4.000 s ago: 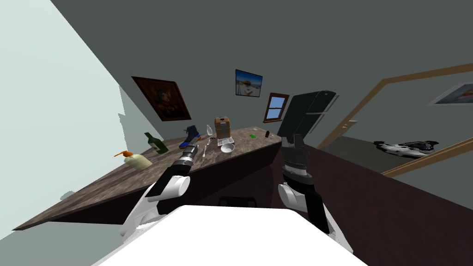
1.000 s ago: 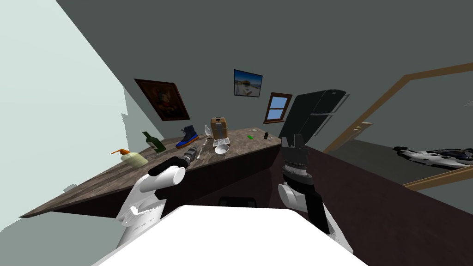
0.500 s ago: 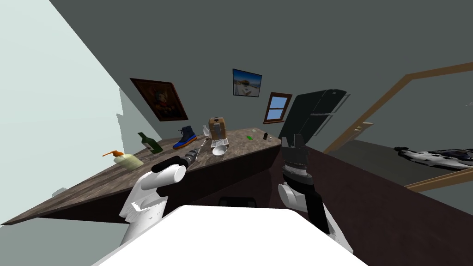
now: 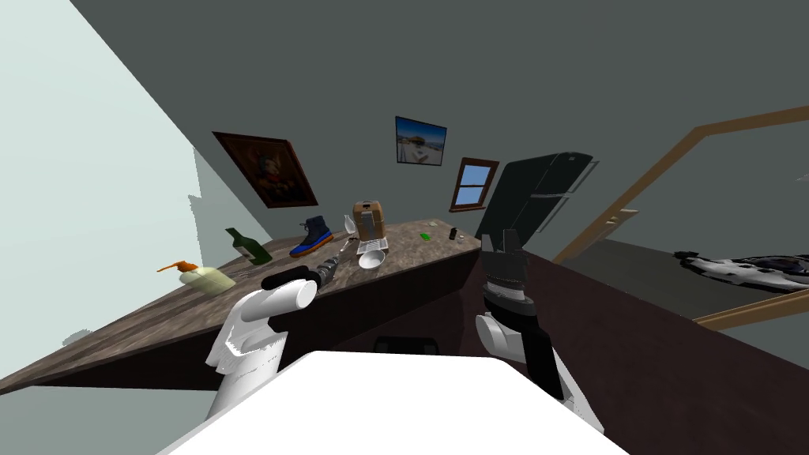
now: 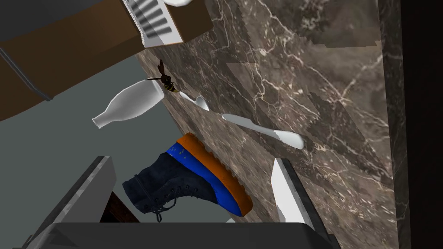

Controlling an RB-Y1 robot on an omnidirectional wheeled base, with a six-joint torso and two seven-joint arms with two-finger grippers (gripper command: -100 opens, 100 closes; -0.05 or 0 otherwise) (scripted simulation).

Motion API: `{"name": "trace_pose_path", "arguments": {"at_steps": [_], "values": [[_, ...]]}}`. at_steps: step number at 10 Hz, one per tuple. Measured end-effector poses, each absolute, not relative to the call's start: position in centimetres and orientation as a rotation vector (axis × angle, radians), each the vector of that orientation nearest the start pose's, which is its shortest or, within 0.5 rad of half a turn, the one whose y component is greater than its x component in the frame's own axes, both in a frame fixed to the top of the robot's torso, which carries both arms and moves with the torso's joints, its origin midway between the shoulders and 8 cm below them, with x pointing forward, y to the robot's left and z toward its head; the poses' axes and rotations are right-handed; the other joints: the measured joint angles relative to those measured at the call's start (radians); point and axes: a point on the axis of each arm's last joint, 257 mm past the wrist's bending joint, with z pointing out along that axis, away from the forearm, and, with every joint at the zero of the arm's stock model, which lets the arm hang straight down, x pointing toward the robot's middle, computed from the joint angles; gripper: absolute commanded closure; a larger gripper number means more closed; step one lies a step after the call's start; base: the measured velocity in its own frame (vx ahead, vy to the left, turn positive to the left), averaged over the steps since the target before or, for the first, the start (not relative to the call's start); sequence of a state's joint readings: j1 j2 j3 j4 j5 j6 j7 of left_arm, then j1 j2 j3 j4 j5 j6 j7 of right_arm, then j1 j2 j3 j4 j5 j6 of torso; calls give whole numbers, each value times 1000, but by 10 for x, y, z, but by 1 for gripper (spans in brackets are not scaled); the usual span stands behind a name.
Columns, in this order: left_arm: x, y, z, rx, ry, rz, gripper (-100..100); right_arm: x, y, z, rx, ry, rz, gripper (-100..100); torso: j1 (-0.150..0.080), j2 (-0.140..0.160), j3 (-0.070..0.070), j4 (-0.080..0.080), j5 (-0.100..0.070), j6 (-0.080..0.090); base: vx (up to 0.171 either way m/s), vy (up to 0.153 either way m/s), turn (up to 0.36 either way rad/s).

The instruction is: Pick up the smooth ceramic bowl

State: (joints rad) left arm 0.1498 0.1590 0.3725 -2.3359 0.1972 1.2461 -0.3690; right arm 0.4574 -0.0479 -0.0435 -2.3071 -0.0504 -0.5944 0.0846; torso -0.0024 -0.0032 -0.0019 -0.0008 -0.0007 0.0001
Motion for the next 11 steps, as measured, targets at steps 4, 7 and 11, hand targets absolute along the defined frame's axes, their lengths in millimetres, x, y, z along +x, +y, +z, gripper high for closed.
{"name": "trace_pose_path", "arguments": {"at_steps": [4, 7, 11], "values": [[394, 398, -212, -1513, 1701, -448, -100, 320, -284, 67, 491, 523, 1262, 0, 0, -1, -1, 0, 0, 0, 61, -49, -11], [386, 395, -222, -1553, 1748, -426, -100, 320, -284, 67, 491, 523, 1262, 0, 1, 1, 0, 0, 0, 0, 42, -34, -8], [375, 390, -234, -1606, 1815, -394, -100, 320, -284, 67, 491, 523, 1262, 0, 0, -1, -1, 0, 0, 0, 61, -45, -11]]}}
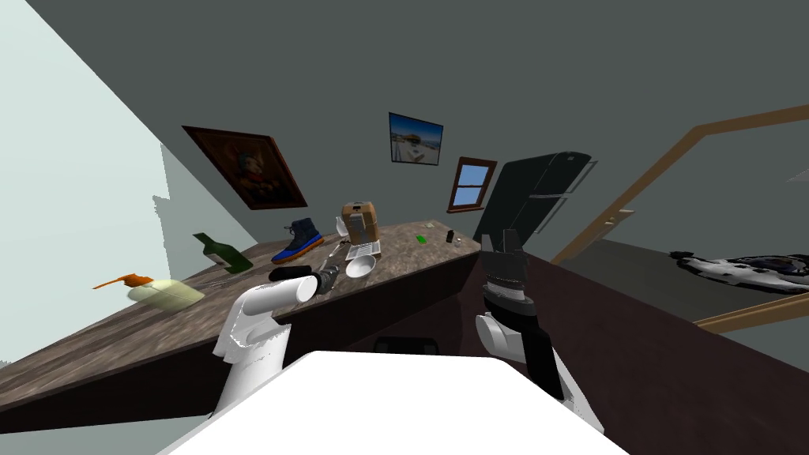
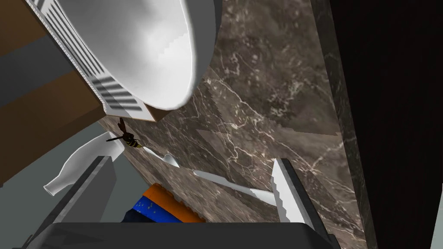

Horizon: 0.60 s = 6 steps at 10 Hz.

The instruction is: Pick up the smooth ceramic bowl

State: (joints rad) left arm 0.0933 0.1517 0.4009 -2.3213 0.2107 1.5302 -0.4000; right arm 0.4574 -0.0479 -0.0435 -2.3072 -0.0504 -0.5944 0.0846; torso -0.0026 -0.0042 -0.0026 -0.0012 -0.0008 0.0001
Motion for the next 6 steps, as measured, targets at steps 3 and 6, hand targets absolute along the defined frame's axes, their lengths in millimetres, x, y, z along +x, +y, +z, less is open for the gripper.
{"name": "trace_pose_path", "arguments": {"at_steps": [3, 6], "values": [[366, 388, -244, -1646, 1868, -368, -100, 320, -284, 67, 491, 523, 1262, 0, 1, 0, 0, 0, 0, 0, 52, -34, -10], [356, 384, -251, -1679, 1912, -344, -100, 320, -284, 67, 491, 523, 1262, 0, 0, 1, 1, 0, 0, 0, 45, -41, -9]]}}
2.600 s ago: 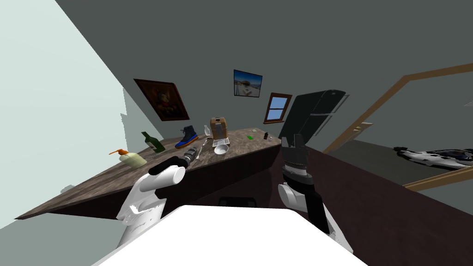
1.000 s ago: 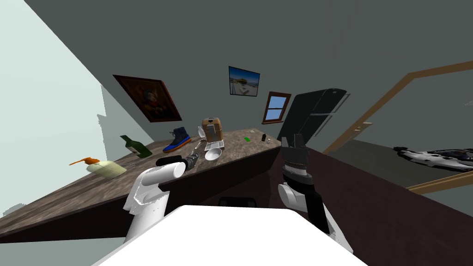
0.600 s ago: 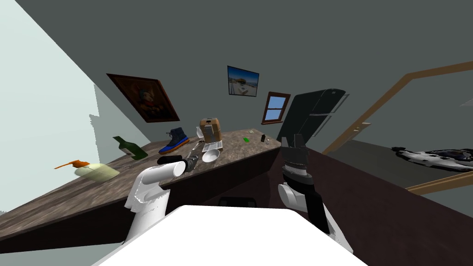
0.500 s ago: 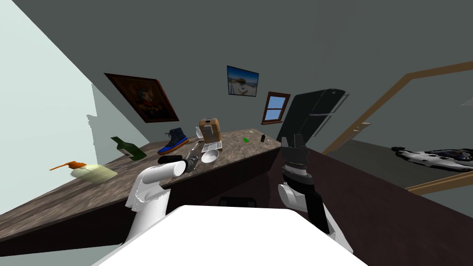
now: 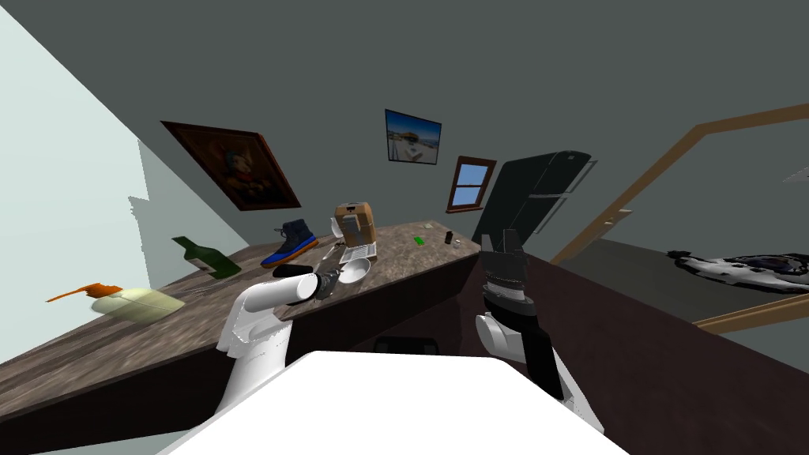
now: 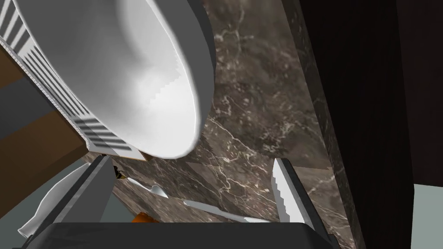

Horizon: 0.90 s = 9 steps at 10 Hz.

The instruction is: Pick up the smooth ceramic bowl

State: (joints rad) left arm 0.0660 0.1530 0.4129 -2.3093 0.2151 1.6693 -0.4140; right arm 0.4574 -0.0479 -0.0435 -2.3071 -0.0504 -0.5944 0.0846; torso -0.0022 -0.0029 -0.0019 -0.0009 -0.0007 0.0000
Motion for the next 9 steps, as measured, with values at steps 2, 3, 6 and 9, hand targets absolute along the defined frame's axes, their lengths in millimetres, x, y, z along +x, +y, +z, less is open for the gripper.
{"name": "trace_pose_path", "arguments": {"at_steps": [2, 3, 6, 9], "values": [[347, 383, -257, -1708, 1950, -322, -100, 320, -284, 67, 491, 523, 1262, 0, 0, -1, -1, 0, 0, 0, 63, -41, -11], [344, 382, -259, -1717, 1964, -314, -100, 320, -284, 67, 491, 523, 1262, 0, 0, -1, 0, 0, 0, 0, 45, -20, -12], [332, 381, -268, -1756, 2015, -279, -100, 320, -284, 67, 491, 523, 1262, 0, 1, -1, 0, 0, 0, 0, 55, -24, -12], [326, 381, -272, -1771, 2034, -265, -100, 320, -284, 67, 491, 523, 1262, 0, 3, 2, 1, 0, 1, 0, 7, -1, -4]]}}
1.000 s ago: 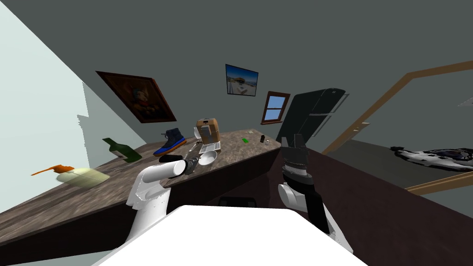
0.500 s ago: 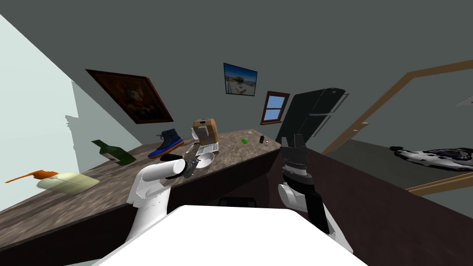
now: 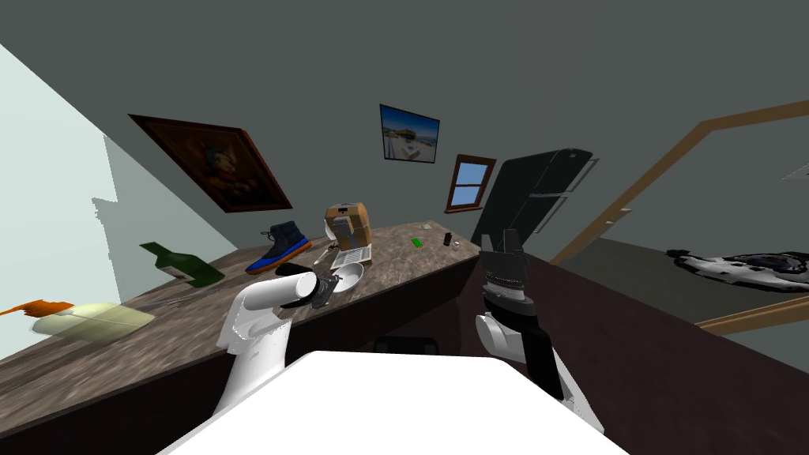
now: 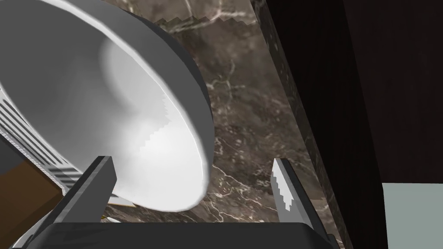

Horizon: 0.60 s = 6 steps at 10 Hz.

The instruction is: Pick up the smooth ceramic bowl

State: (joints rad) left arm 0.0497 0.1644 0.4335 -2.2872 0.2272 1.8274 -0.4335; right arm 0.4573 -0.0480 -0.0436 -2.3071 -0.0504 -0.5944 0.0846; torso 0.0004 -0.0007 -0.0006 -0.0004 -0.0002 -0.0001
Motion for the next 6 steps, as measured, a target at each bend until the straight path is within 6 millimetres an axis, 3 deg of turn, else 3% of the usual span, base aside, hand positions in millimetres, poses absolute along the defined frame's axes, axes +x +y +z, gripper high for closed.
{"name": "trace_pose_path", "arguments": {"at_steps": [4, 5, 6], "values": [[338, 384, -289, -1776, 2030, -264, -100, 320, -284, 67, 491, 523, 1262, 0, 1, 2, 1, 0, 0, 0, -11, 4, -11], [339, 384, -290, -1775, 2028, -265, 100, 320, -284, 67, 491, 523, 1262, 0, 0, 1, 1, 0, 0, 0, 0, 0, 0], [339, 384, -289, -1775, 2028, -265, 100, 320, -284, 67, 491, 523, 1262, 0, 0, 1, 1, 0, 0, 0, 0, 0, 0]]}}
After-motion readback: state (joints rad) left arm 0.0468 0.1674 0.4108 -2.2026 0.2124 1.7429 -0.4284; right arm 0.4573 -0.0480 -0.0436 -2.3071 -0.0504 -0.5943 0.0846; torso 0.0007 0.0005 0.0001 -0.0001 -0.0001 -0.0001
